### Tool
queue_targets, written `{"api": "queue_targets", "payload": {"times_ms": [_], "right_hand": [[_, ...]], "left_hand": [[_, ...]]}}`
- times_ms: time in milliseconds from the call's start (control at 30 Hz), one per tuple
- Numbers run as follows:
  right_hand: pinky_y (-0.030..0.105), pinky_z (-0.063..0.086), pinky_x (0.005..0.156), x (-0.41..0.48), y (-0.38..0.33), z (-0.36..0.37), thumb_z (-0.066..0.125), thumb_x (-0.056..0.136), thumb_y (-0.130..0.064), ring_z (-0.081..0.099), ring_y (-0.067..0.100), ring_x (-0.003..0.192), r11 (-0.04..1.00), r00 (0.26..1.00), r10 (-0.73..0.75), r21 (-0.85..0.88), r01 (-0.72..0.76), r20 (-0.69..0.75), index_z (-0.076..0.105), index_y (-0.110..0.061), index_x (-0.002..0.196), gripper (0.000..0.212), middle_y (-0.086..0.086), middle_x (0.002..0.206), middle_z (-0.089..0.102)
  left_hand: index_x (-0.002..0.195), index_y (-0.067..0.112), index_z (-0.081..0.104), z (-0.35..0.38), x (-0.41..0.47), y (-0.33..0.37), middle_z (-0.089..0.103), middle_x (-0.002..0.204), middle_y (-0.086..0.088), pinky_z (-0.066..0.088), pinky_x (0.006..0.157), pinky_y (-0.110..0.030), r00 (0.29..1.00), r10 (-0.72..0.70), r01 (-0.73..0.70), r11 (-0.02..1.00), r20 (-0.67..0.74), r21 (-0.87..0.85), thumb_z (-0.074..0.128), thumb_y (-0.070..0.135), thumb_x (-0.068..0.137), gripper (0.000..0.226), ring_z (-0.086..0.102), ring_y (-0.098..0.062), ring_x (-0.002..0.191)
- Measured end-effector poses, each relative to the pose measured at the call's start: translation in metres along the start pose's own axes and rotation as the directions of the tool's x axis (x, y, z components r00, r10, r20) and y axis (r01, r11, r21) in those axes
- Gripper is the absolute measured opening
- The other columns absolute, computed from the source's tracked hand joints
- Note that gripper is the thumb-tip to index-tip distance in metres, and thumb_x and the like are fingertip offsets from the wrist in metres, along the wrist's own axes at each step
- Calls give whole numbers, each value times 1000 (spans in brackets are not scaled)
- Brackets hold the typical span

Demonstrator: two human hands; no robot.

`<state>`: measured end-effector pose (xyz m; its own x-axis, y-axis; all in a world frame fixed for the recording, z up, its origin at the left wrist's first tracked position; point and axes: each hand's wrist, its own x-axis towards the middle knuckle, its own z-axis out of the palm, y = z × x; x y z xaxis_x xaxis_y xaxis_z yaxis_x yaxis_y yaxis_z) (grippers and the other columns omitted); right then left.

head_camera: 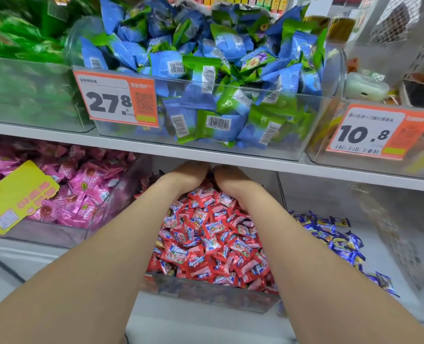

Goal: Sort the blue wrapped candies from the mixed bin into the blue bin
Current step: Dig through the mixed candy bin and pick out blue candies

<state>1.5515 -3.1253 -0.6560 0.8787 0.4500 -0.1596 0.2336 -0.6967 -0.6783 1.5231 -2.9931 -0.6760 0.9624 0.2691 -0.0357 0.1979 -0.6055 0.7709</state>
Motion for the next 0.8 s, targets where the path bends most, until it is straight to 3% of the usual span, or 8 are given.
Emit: {"api": "queue_targets", "payload": {"times_ms": [200, 300, 400, 467, 533, 600, 700, 800], "right_hand": [[37, 43, 106, -6, -2, 4, 34, 113, -27, 58, 18, 107, 963, 983, -143, 211, 165, -116, 59, -24, 130, 30, 3, 119, 64], [35, 49, 98, -23, -7, -2, 41, 111, -20, 61, 21, 107, 957, 983, -167, 229, 179, -72, 63, -14, 123, 25, 11, 126, 65], [40, 48, 103, -42, -6, -5, 50, 105, -16, 61, 34, 119, 981, 986, -167, 101, 166, -3, 67, -2, 122, 27, 22, 130, 67], [41, 52, 94, -52, -1, -7, 58, 99, -18, 66, 32, 103, 972, 977, -213, 103, 213, -15, 70, -7, 109, 19, 15, 110, 73], [41, 53, 86, -61, 6, -8, 62, 95, -22, 66, 26, 87, 956, 958, -287, 70, 286, -7, 68, -13, 100, 11, 6, 95, 73], [39, 53, 100, -67, 14, -9, 65, 89, -27, 69, 15, 105, 918, 919, -395, -18, 395, 19, 69, -22, 117, 29, -3, 112, 74], [31, 44, 114, -78, 19, -18, 78, 86, -25, 58, -1, 124, 876, 878, -475, -63, 479, 59, 63, -30, 133, 49, -17, 131, 65], [29, 47, 110, -87, 23, -25, 85, 83, -26, 58, -5, 122, 844, 850, -515, -109, 525, 110, 60, -34, 136, 59, -22, 128, 63]], "left_hand": [[104, 35, 56, 3, -16, 12, 64, 117, 6, 38, 115, -33, 974, 156, -195, 947, -166, -254, 37, 19, 113, 26, 57, -13, 116], [109, 35, 61, -5, -36, 24, 59, 115, 21, 39, 111, -29, 973, 138, -192, 926, -182, -325, 40, 26, 112, 23, 55, 4, 104], [135, 14, 59, -21, -64, 30, 56, 131, 4, 31, 92, -15, 988, 112, -113, 994, -105, -3, 36, 28, 114, 34, 52, -13, 119], [117, 5, 63, -31, -75, 21, 66, 119, -16, 38, 84, -31, 994, 110, -104, 982, -26, 157, 37, 25, 113, 33, 61, -32, 112], [94, 9, 63, -36, -86, 14, 66, 90, -13, 43, 77, -39, 993, 116, -118, 985, 24, 126, 41, 26, 112, 33, 63, -34, 90], [114, 11, 66, -38, -93, 2, 69, 110, -9, 45, 93, -34, 985, 144, -152, 985, 91, 82, 42, 26, 112, 29, 62, -27, 107], [156, 23, 42, -43, -101, -14, 48, 155, 4, 29, 122, -33, 961, 164, -211, 954, 222, 213, 47, 37, 109, 50, 43, -12, 143], [151, 38, 41, -48, -108, -21, 57, 141, 11, 42, 113, -44, 951, 158, -230, 935, 264, 269, 50, 40, 102, 49, 55, -13, 128]]}}
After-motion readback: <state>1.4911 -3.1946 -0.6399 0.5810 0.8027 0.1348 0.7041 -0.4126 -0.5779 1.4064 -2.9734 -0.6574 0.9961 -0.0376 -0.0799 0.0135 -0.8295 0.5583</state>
